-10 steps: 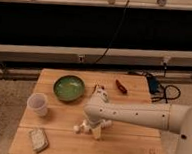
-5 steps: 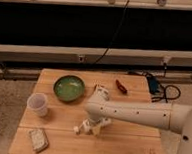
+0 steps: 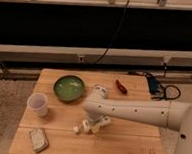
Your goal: Stand the bottle upright
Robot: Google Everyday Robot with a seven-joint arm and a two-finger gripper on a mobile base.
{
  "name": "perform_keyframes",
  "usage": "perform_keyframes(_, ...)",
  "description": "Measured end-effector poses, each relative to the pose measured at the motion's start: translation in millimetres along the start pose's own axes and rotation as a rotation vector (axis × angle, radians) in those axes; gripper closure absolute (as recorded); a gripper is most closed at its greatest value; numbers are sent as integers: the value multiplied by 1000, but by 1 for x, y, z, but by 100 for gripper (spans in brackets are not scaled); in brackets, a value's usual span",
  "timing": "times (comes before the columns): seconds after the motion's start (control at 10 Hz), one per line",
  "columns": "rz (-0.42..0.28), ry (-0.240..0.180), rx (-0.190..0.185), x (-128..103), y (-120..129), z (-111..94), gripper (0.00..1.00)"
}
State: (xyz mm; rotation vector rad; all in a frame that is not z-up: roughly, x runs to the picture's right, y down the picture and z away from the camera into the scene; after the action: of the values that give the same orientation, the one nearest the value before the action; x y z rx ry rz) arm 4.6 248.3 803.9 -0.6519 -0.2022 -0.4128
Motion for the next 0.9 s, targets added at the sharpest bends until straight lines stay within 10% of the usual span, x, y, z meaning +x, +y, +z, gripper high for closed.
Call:
perform_keyframes(0.4, 2, -1, -9, -3, 1, -6, 98)
perform_keyframes(0.9, 18, -20, 10, 2, -2, -28, 100)
